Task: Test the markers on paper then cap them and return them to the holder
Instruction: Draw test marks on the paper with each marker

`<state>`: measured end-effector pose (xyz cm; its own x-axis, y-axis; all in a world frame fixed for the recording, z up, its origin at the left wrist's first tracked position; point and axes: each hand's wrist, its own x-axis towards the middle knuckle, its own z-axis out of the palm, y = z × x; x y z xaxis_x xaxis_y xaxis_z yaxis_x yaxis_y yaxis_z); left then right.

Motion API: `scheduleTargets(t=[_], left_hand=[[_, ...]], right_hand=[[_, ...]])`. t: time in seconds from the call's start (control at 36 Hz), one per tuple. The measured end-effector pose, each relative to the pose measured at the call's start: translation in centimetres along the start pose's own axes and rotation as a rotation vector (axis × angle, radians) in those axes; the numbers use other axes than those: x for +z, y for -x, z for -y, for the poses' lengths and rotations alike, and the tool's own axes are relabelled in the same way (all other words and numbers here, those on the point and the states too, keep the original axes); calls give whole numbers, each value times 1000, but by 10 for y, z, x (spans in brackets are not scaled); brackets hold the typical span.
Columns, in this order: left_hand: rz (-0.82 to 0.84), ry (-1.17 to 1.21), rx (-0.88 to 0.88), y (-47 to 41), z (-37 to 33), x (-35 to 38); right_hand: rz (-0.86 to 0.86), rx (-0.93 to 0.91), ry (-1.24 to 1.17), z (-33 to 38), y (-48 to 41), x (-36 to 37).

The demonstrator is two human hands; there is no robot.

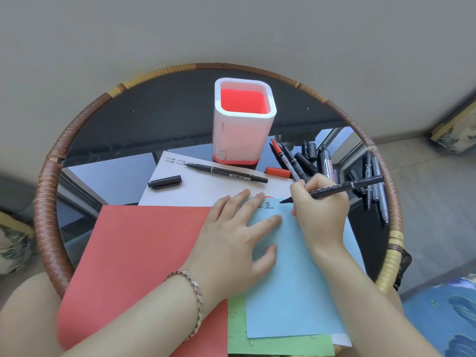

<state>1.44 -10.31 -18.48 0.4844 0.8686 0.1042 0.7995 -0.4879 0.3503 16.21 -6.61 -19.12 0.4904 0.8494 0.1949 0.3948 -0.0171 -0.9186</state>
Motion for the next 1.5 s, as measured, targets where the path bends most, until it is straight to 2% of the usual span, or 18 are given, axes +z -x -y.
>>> scheduleTargets(t=[0.64, 0.86, 1.5], left_hand=[[-1, 10, -4, -1, 0, 1], [16, 9, -12, -1, 0, 1], [23, 13, -19, -2, -1, -1]], right_hand=[[61, -45, -3, 2, 0, 3], [-22, -15, 45, 2, -1, 1], [-11, -28, 19, -3, -3, 2]])
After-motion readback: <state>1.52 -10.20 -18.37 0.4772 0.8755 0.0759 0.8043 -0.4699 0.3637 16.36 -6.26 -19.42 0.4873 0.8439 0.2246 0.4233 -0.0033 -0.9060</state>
